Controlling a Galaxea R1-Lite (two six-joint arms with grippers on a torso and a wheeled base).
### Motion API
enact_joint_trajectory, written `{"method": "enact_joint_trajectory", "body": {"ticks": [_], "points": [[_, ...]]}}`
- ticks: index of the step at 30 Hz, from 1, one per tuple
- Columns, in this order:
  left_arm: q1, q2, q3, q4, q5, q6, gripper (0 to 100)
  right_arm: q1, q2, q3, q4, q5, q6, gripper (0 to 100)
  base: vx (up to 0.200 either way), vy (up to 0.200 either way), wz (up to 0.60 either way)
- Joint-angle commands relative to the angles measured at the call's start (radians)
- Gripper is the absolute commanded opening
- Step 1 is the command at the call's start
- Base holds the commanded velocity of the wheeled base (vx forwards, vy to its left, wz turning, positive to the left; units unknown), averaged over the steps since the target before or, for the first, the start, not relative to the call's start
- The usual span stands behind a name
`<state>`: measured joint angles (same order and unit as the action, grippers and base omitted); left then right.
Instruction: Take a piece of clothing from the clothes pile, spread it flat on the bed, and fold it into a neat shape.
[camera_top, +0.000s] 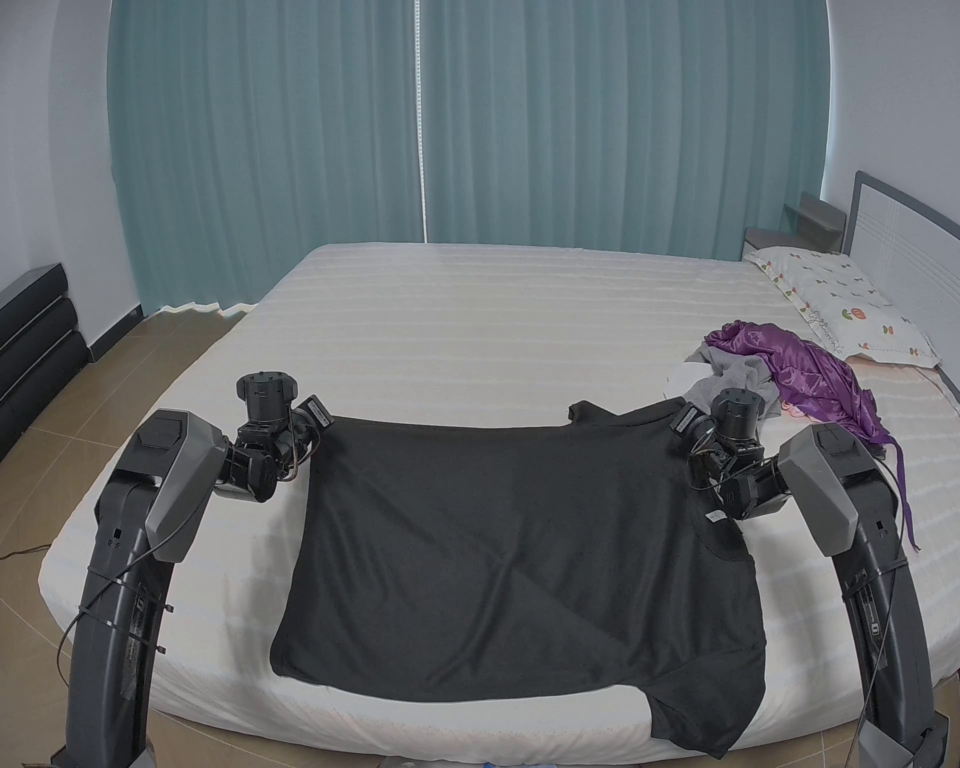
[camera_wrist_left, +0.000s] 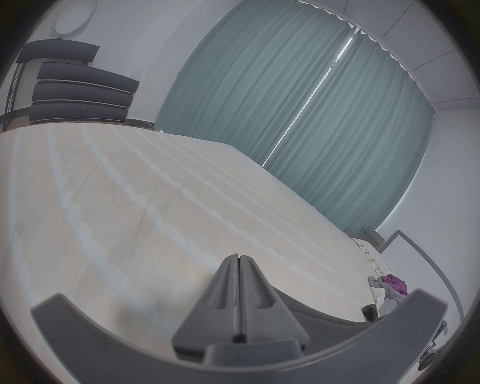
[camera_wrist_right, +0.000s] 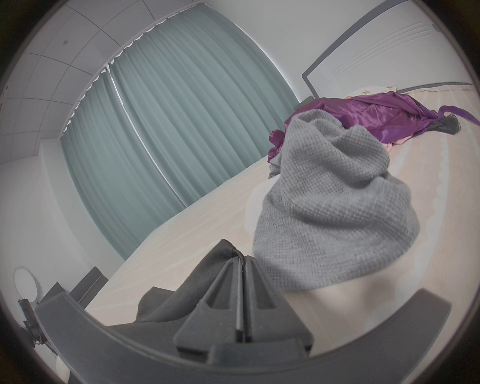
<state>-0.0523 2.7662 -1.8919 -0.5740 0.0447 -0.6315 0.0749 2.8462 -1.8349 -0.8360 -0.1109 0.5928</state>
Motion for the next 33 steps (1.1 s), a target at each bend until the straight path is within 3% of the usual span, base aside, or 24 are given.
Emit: {"method": "enact_joint_trajectory", "body": {"ticks": [1,3,4,5,13,18,26,33], "points": [[-0.003,0.02,-0.001,0.0,0.0,-0.002,0,0.003,0.021,0.0,0.003,0.0,-0.001,0,0.0,0.0,0.0],[-0.004,0.021,-0.001,0.002,0.0,-0.002,0,0.003,0.021,0.005,0.006,0.0,-0.001,0,0.0,0.0,0.0],[-0.004,0.023,-0.001,0.002,0.0,-0.002,0,0.005,0.022,0.008,0.006,0.0,-0.001,100,0.0,0.0,0.0],[-0.004,0.023,-0.001,0.002,0.0,-0.002,100,0.005,0.022,0.008,0.006,0.0,-0.001,100,0.0,0.0,0.0],[-0.001,0.0,0.025,0.0,0.006,-0.005,100,-0.007,-0.088,0.152,-0.025,-0.001,0.013,100,0.0,0.0,0.0],[0.012,-0.112,0.155,-0.003,0.001,-0.013,100,-0.029,-0.217,0.332,-0.106,0.023,0.021,100,0.0,0.0,0.0],[0.017,-0.499,0.66,-0.066,-0.088,-0.08,100,-0.023,-0.591,0.919,-0.212,0.171,0.102,100,0.0,0.0,0.0],[-0.006,-0.77,1.116,-0.182,-0.178,-0.108,100,0.017,-0.778,1.342,-0.364,0.197,0.108,100,0.0,0.0,0.0]]}}
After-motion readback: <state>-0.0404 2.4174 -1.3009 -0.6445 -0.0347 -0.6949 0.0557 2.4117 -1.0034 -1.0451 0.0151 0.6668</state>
